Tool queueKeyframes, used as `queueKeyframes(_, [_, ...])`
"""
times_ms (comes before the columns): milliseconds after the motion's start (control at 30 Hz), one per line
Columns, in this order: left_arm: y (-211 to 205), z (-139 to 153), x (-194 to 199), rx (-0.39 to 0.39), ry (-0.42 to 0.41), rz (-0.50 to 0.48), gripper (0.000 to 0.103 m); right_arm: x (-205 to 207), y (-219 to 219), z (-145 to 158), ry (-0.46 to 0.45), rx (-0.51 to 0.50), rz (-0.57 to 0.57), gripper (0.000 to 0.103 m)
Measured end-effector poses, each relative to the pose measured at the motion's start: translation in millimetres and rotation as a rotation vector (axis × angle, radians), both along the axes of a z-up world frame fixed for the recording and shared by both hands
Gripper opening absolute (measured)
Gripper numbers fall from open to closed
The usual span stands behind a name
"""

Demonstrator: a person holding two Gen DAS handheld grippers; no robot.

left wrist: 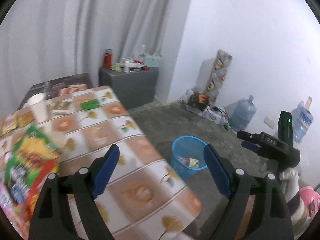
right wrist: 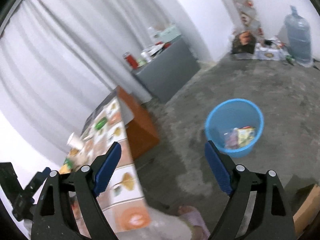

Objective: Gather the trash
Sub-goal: 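Move both open grippers back over the table toward the snack bags, then grasp the beige paper bag with the right gripper while the left gripper approaches the green chip bag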

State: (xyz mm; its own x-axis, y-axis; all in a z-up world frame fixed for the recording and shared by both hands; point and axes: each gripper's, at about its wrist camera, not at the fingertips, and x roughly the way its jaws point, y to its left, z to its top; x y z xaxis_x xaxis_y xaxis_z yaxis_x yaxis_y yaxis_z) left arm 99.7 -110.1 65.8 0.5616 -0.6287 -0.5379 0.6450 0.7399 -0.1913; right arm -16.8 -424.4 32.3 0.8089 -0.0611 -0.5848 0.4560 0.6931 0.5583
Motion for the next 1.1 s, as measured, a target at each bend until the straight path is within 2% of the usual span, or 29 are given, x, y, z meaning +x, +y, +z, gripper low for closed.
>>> queueKeyframes(167, [67.0, 2.8, -12.9, -0.036, 0.002, 0.114, 0.085, 26.2, 39.5, 15.4, -0.039, 0.017, 0.123, 0.081])
queueKeyframes(333, [124.1, -7.8, -30.5, -0.057, 0.028, 0.178, 0.085, 60.2, 85.6, 20.0, -0.043, 0.050, 0.259, 0.081])
queueKeyframes(533, [167.2, -23.5, -49.7, -0.079, 0.051, 0.213, 0.085, 100.9, 137.3, 20.7, -0.025, 0.095, 0.408, 0.081])
queueKeyframes(633, [175.7, -28.2, -49.7, -0.069, 0.049, 0.227, 0.085, 118.9, 156.3, 19.1, -0.017, 0.119, 0.451, 0.081])
queueKeyframes(733, [183.0, -25.5, -47.5, -0.075, 0.040, 0.235, 0.085, 135.2, 170.9, 15.5, 0.006, 0.097, 0.474, 0.080])
queueKeyframes(933, [197.6, -13.7, -37.1, -0.098, 0.031, 0.252, 0.085, 162.1, 184.2, 0.8, 0.047, 0.184, 0.524, 0.070])
queueKeyframes(1033, [198.2, -8.7, -30.3, -0.084, 0.022, 0.245, 0.085, 174.8, 187.0, -10.2, 0.065, 0.256, 0.542, 0.061])
queueKeyframes(1100, [192.9, -10.5, -25.8, -0.081, 0.047, 0.212, 0.085, 179.7, 189.1, -14.8, 0.074, 0.285, 0.556, 0.049])
